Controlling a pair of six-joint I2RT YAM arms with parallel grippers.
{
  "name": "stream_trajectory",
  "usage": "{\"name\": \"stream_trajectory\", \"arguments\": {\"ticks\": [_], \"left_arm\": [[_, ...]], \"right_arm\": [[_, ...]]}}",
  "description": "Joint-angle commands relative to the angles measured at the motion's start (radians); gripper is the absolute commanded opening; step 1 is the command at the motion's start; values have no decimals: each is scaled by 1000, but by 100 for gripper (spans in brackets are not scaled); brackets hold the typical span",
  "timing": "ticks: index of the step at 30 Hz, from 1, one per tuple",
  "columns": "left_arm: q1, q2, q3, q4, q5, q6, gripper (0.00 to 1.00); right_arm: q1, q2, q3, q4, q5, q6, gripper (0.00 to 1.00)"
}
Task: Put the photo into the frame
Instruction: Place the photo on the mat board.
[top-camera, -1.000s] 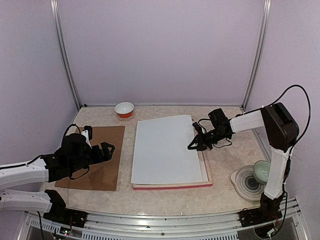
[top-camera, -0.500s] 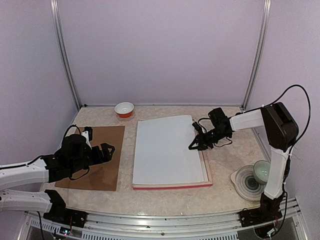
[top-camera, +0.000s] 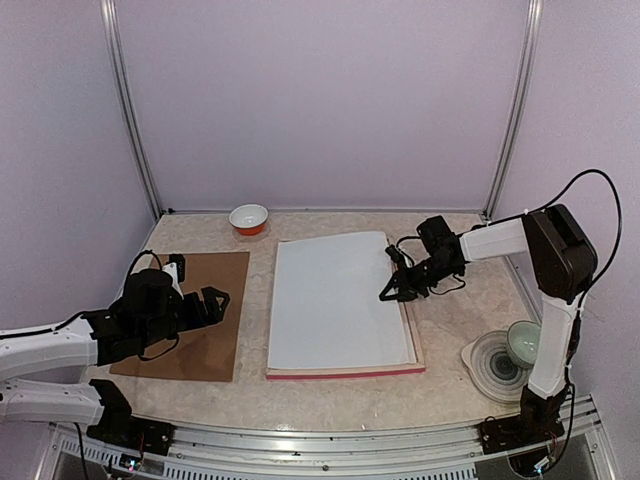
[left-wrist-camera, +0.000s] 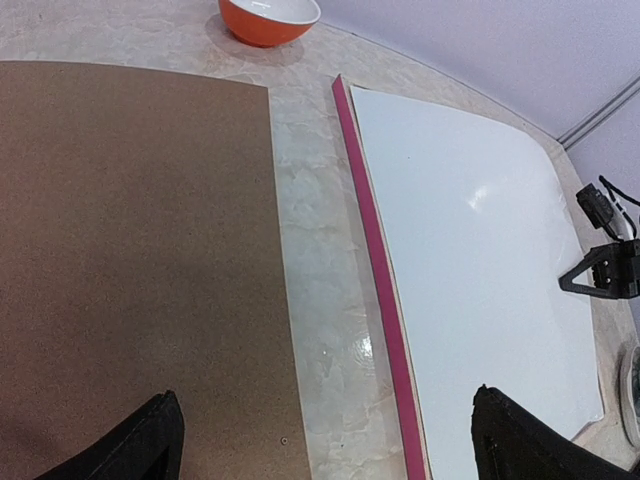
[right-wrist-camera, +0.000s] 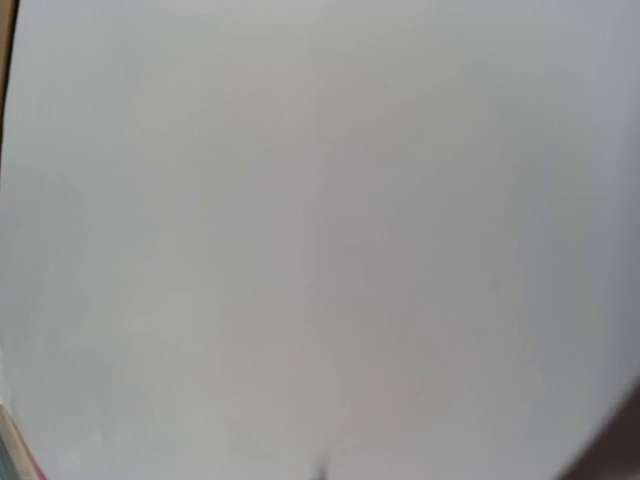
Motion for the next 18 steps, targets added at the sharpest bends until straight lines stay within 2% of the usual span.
{"name": "stream_trajectory", "arguments": {"ticks": [1,18], "left_arm": [[6,-2,-13,26,10,-7,99],[6,-2,-18,29,13,-11,99]], "right_arm": [[-9,-14,12,-51,25,-29,0],[-19,-22,17,-73,43,-53,0]]}}
